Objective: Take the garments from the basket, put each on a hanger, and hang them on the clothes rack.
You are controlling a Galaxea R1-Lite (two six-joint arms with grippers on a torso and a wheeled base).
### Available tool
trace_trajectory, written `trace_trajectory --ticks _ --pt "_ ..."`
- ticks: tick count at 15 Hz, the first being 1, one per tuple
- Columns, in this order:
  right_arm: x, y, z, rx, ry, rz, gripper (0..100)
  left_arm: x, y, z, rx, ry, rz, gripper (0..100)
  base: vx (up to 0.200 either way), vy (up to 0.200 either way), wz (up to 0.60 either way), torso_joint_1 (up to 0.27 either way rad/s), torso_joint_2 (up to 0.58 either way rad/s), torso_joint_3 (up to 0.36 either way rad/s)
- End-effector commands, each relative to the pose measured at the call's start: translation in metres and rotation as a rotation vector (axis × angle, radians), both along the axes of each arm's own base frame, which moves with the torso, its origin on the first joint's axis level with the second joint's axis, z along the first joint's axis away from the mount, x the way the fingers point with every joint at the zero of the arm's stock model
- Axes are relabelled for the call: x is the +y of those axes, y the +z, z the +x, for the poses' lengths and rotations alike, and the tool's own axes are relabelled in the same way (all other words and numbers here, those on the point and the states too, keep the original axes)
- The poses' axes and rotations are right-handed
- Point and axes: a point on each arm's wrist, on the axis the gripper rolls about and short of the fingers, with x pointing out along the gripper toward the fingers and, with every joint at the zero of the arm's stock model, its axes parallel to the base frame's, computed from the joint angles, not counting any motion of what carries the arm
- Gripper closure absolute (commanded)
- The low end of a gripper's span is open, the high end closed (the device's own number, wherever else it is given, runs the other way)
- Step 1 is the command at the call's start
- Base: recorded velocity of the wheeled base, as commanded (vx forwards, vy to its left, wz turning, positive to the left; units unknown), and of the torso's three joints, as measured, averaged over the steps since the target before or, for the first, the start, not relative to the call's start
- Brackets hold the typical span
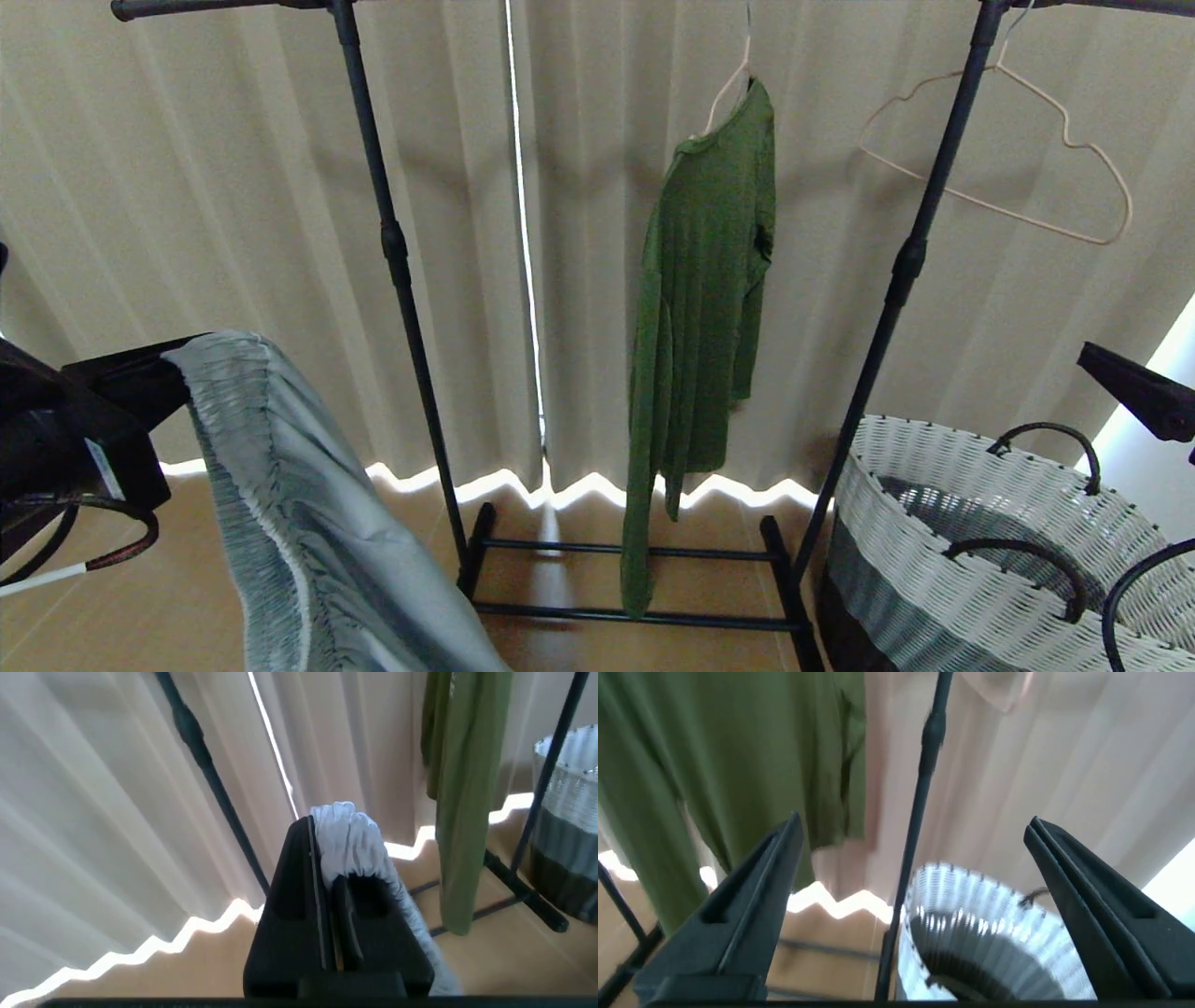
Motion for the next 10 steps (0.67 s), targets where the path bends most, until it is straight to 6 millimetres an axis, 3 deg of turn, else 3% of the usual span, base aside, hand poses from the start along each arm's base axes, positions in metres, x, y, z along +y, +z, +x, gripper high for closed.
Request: trace_trajectory --ticks 1,5,10 --pt "0.0000 0.0005 0.0002 -0.004 0.000 -0.002 0 0.0000 -0.0004 -0.0005 -0.004 -0.002 -0.001 100 0.000 0.000 0.00 0.207 -0.57 -0.266" --pt "-0.0001 -0.0016 0.0022 0.007 0.000 -0.002 0 0.0001 -0.0013 -0.0006 -0.001 -0.002 0.000 100 0.000 0.000 0.00 0.071 -0.58 -0.250" --pt "-0.0002 -0.0028 0.0028 0.014 -0.002 -0.006 0 0.0001 -0.0022 -0.0006 0.002 -0.002 0.000 100 0.000 0.000 0.00 0.297 -0.48 -0.261"
